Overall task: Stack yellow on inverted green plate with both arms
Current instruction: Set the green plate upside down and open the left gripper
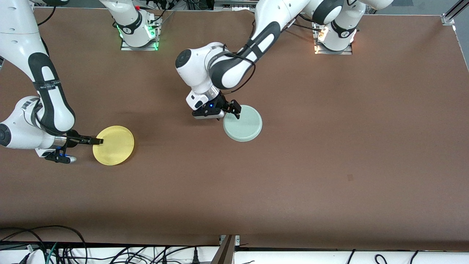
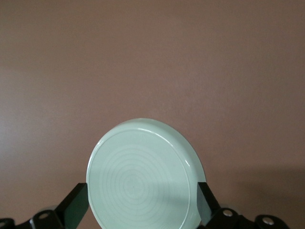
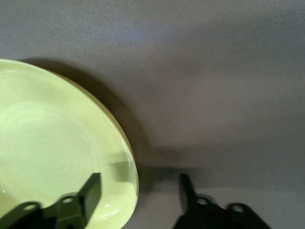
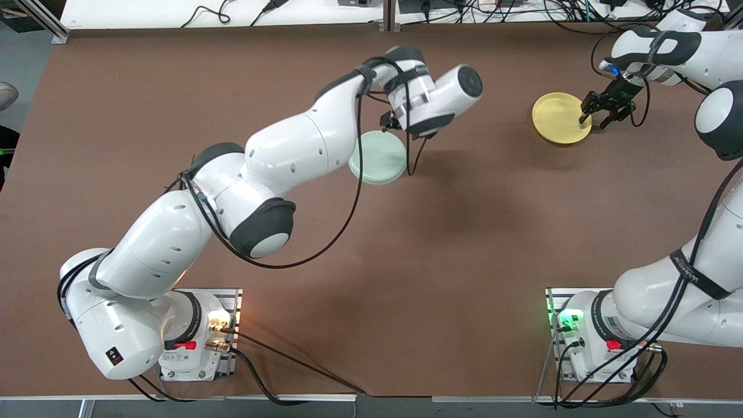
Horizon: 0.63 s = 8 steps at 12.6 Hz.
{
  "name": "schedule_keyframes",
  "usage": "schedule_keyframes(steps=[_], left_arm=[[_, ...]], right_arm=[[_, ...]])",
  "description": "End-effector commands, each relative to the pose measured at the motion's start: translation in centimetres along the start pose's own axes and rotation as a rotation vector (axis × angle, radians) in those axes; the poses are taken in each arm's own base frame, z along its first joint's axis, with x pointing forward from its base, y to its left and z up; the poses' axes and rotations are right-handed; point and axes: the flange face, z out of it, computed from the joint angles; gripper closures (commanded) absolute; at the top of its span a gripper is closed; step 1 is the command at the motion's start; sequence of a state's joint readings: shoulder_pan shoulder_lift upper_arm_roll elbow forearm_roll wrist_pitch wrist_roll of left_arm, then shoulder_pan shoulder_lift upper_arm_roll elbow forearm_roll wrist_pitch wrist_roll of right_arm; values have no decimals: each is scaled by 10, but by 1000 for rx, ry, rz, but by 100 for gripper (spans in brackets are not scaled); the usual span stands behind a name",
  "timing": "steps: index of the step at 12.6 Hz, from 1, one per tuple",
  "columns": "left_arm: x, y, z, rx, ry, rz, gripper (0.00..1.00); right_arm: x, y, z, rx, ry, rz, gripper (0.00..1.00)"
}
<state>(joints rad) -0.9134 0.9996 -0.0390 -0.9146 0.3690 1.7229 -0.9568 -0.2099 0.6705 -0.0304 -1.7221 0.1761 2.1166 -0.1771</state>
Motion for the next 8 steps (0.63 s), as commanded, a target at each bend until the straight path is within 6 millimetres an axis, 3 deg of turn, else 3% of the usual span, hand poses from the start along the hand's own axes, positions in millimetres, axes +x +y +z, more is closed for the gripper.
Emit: schedule_keyframes(steps=[1,3,5,6,8], left_arm=[[48,-62,-46,-147,-91,-41,0],[97,-131,-63,-259,-147,-56,0],[135,-201,-63,-311,-178,-23,0],[146,-230,-62,-309,-190,-4,0],[163,-307,-70,-275,-230,-10,0]], right_arm=[[-3,-1,1,23,-1,-14,95],[-3,-1,1,24,-2,-14,100],[-3,-4,-3,25,-11,-28,100],[-2,-8,-13,33,-21,-40,100],[2,-41,-55,58,-39,-95,100]])
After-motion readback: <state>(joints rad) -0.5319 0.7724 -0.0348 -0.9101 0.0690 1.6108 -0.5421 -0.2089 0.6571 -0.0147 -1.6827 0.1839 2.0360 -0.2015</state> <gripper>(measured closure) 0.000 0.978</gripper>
